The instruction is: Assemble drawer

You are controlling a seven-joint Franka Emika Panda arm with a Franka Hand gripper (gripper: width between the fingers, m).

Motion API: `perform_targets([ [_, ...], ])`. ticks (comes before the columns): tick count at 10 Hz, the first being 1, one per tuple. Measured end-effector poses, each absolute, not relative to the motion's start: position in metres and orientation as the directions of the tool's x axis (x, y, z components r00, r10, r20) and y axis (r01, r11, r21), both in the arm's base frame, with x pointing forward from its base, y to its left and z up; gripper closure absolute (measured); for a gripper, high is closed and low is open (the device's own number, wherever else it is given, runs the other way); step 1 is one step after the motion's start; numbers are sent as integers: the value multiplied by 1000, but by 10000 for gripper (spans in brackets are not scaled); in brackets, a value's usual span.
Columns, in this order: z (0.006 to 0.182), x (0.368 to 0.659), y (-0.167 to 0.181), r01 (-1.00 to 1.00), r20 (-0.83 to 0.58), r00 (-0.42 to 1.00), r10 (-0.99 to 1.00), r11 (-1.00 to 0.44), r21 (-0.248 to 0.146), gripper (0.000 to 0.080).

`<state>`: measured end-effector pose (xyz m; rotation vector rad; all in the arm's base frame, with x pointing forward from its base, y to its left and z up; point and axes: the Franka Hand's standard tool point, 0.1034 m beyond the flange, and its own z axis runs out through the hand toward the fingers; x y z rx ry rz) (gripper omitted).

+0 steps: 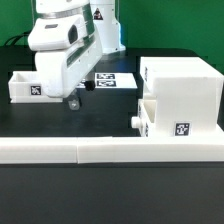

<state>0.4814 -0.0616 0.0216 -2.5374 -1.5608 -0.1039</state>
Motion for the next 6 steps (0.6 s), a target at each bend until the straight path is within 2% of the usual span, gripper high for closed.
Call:
perform_targets([
  [2,32,471,-70,762,119,647,753,-642,-85,150],
  [4,43,465,-73,662,106,749,654,-745,-81,150],
  [6,44,464,-72,550,96,835,542,-830,-95,150],
])
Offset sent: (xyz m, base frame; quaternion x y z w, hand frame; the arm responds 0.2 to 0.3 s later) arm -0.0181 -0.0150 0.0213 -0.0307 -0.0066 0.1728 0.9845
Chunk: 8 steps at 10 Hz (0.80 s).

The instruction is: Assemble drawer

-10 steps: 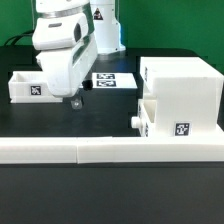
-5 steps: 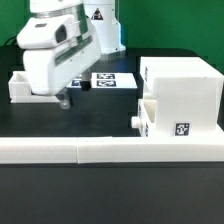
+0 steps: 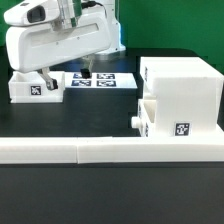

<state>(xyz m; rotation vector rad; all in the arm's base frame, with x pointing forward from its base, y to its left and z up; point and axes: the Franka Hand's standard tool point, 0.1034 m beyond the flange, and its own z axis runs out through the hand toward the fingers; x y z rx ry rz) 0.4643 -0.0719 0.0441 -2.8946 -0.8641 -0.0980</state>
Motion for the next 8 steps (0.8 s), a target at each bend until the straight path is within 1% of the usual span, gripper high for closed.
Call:
perform_targets([
  [3,44,464,-71,420,83,907,412,-901,-112,150],
  [4,44,464,-71,344,75,938,337,-931,-121,150],
  [5,46,460,-73,250,60,968,244,-961,-120,150],
  [7,58,446,-72,173,44,985,169,-980,-95,150],
  [8,59,440,-69,180,42,983,177,-980,-86,150],
])
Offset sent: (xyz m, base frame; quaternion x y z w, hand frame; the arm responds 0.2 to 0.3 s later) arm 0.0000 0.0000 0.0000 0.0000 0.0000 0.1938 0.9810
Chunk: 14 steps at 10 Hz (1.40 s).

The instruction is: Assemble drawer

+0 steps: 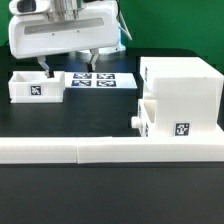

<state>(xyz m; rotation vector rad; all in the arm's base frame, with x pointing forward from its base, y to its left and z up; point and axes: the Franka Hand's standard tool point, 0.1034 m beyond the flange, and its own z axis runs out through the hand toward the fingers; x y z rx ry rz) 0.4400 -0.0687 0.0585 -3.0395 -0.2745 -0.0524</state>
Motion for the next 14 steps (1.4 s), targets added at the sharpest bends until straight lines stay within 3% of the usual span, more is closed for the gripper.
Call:
perform_targets([
  [2,53,424,-73,189,62,981,185,-980,-62,150],
  [8,51,420,-78,176,58,983,173,-983,-59,150],
  [10,37,392,-91,140,85,987,138,-990,-19,150],
  [14,9,377,-94,118,90,989,117,-993,-9,150],
])
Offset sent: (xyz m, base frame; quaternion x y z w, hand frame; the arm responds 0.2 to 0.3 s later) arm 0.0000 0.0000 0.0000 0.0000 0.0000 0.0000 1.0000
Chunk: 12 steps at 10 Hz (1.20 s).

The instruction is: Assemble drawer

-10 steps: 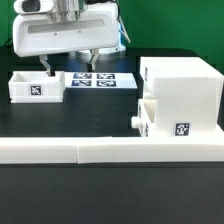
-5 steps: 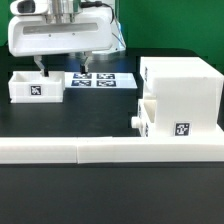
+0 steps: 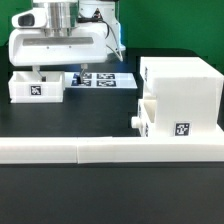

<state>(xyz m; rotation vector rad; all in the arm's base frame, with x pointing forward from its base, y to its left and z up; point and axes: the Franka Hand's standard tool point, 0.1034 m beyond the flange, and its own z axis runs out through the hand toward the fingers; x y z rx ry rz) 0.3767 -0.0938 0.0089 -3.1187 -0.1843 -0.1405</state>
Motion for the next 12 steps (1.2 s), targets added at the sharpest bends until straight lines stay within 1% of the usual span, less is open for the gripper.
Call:
perform_targets([
  [4,4,374,-93,120,93,989,119,-993,-7,150],
  [5,4,374,-93,120,93,989,119,-993,-7,239],
  [6,4,375,-93,120,93,989,119,-993,-7,239],
  [7,4,375,-93,120,93,989,119,-993,-7,440],
  [8,4,375,-93,120,93,989,119,-993,-7,576],
  [9,4,375,-93,120,93,989,119,-993,-7,576],
  [10,4,375,-93,120,93,989,119,-993,-7,747],
  [12,4,375,-93,120,93,989,119,-993,-7,758],
])
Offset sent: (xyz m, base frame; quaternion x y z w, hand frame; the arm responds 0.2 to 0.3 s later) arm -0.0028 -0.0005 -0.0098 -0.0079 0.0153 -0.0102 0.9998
